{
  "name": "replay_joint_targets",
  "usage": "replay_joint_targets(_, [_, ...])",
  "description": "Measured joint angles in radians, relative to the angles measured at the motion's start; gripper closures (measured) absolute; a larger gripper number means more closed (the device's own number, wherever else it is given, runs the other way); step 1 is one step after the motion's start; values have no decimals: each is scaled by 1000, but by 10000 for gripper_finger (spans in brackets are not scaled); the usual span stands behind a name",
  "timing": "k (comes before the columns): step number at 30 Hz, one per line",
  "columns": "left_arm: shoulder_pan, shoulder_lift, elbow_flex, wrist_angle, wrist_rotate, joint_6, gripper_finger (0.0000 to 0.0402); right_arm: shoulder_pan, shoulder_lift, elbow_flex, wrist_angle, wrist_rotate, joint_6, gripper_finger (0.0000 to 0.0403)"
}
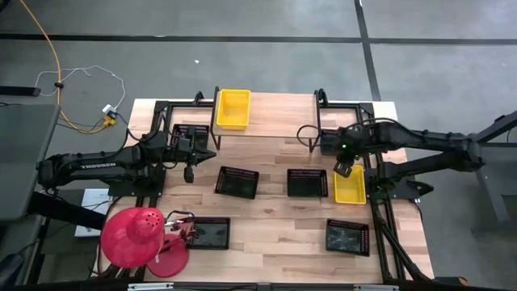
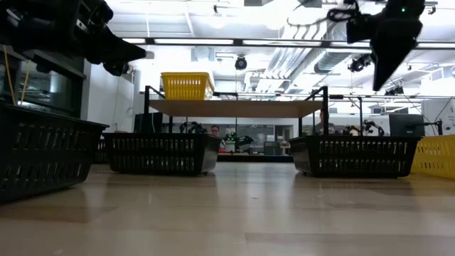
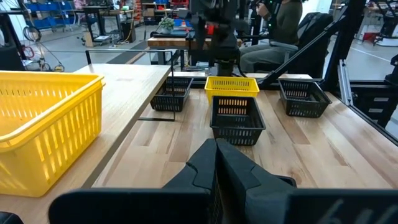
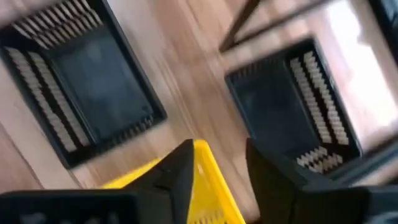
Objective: Stack baskets on shelf by color
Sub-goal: Stack the yellow bin on the yellow bin on the shelf
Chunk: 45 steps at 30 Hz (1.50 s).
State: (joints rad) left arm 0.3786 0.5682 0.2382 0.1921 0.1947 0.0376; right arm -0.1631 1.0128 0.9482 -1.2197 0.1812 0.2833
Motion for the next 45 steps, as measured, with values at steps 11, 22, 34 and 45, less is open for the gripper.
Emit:
replay_joint_targets(11, [0, 0, 0, 0, 0, -8, 401, -1, 117, -166, 0, 22, 71, 227])
replay_joint_targets(22, [0, 0, 0, -1, 0, -34, 401, -1, 121, -211, 34, -9, 134, 227])
replay_joint_targets(34, [0, 0, 0, -1, 0, -35, 402, -47, 121, -211, 33, -40, 241, 227])
replay_joint_targets(45, [0, 0, 0, -1, 1, -37, 402, -92, 201, -211, 39, -21, 143, 227])
